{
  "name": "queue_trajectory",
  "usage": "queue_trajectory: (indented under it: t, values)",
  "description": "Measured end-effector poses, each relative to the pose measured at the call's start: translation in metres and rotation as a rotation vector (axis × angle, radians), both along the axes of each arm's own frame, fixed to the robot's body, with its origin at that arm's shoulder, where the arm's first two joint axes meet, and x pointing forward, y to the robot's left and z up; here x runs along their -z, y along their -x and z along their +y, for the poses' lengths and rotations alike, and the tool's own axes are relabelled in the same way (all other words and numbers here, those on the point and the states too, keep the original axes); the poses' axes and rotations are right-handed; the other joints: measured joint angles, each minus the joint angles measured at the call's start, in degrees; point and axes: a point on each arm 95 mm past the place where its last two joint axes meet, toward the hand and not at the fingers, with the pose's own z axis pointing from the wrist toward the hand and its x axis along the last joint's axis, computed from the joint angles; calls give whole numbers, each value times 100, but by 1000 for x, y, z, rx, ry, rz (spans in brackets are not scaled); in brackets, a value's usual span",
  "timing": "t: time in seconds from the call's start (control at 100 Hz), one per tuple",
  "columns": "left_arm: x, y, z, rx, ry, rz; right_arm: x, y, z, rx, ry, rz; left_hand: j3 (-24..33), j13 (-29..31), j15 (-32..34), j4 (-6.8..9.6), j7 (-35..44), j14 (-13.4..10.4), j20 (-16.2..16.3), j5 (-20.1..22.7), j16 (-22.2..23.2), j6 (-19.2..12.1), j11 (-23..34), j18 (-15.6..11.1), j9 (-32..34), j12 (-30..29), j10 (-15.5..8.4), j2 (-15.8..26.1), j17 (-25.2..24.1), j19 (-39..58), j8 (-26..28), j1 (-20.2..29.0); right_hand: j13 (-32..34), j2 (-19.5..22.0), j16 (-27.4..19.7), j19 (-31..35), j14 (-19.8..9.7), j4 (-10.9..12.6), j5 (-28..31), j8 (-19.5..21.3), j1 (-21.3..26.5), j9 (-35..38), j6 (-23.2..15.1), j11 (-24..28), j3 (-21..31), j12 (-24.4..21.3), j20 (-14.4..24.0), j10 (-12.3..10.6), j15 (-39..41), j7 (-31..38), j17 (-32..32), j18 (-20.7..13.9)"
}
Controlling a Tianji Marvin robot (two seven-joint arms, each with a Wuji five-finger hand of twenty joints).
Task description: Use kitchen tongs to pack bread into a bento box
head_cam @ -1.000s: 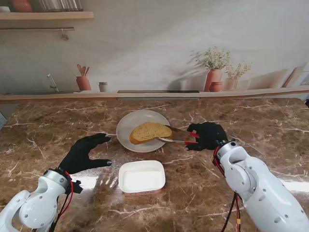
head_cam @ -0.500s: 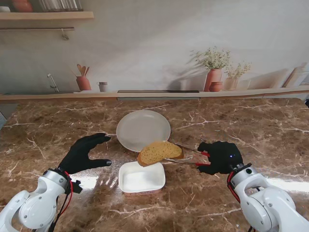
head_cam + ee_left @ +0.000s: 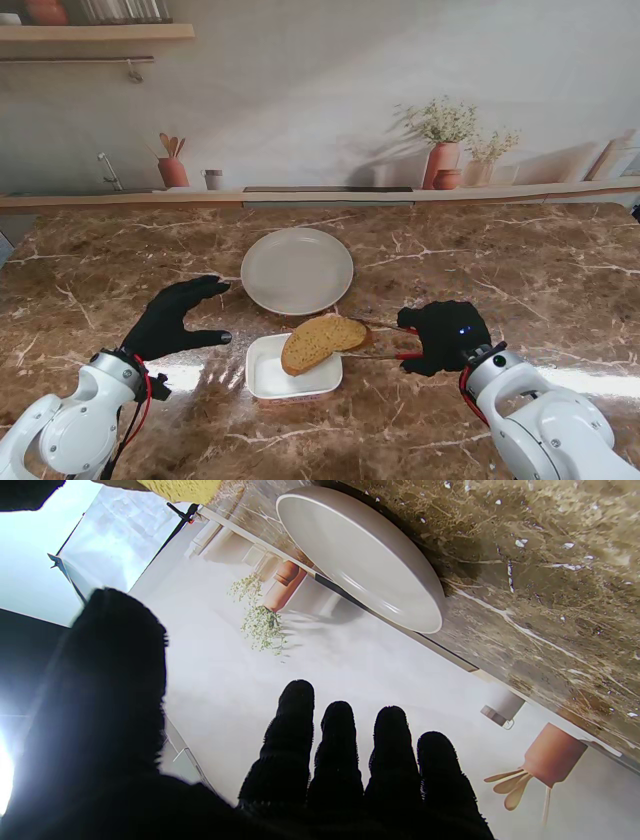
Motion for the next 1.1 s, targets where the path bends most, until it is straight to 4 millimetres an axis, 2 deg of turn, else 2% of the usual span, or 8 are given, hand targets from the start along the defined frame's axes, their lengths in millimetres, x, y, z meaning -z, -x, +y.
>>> queue_trajectory:
  t: [0.36, 0.75, 0.83, 0.89, 0.93, 1.0, 1.05, 1.1]
  values:
    - [1, 1, 0, -5, 1, 0, -10, -3, 25, -59, 36, -5, 0, 0, 0, 0, 0, 0, 0, 0, 0, 0, 0, 0, 0, 0, 0, 0, 0, 0, 0, 0, 0, 32, 0, 0, -6, 0, 0, -2, 1, 0, 31, -14, -3, 0, 1, 6, 0, 0, 7, -19]
    - [2, 2, 1, -9, 6, 1, -12, -8, 38, -97, 68, -1, 9, 0, 0, 0, 0, 0, 0, 0, 0, 0, 0, 0, 0, 0, 0, 0, 1, 0, 0, 0, 0, 56, 0, 1, -29, 0, 0, -277, 5, 0, 66, -68, -54, 0, 1, 13, 0, 1, 10, -69]
    - [2, 2, 1, -11, 7, 0, -12, -9, 39, -100, 77, -5, 125, 0, 0, 0, 0, 0, 0, 0, 0, 0, 0, -1, 0, 0, 0, 1, 2, 0, 0, 0, 0, 36, 0, 1, -40, 10, 67, -277, 3, -2, 96, -100, -54, 0, 1, 14, -3, -237, 11, -88]
    - [2, 2, 1, -11, 8, 0, -12, -9, 39, -102, 88, -1, 125, 0, 0, 0, 0, 0, 0, 0, 0, 0, 0, -1, 0, 0, 0, 1, 2, 0, 0, 0, 0, -9, 0, 1, -42, 22, 249, 50, -90, -9, 142, -143, 94, 7, 1, 23, -46, -725, 13, -94]
    - [3, 3, 1, -12, 8, 0, -12, -9, 39, -102, 98, 5, 125, 0, 0, 0, 0, 0, 0, 0, 0, 0, 0, -1, 0, 0, 0, 1, 2, 0, 0, 0, 0, -21, 0, 1, -45, 154, 358, 270, -126, -11, 182, -151, 115, 12, 1, 32, -62, -1012, 13, -103]
    - [3, 3, 1, -12, 8, 0, -12, -9, 38, -105, 110, 12, 125, 0, 0, 0, 0, 0, 0, 0, -1, 0, 0, -1, 0, 0, 0, 1, 2, 0, 0, 0, 0, -79, 0, 1, -53, 204, 438, 558, -187, -19, 194, -162, 120, 13, 2, 38, -79, -1257, 14, -122]
    - [3, 3, 1, -12, 8, 0, -12, -9, 38, -107, 115, 12, 125, 0, 0, 0, 0, 0, 0, 0, 0, 0, 0, -1, 0, 0, 0, 1, 2, 0, 0, 0, 0, -80, 1, 1, -69, 334, 463, 841, -187, -71, 208, -166, 121, 13, 2, 38, -113, -1426, 14, -144]
    - [3, 3, 1, -13, 8, 0, -13, -9, 38, -109, 119, 10, 125, 0, 0, 0, 0, 0, 0, 0, -1, 0, 0, -1, 0, 0, 0, 1, 2, 0, 0, 0, 0, -82, 1, 1, -76, 500, 463, 917, -198, -91, 215, -166, 121, 13, 2, 38, -126, -1460, 14, -151]
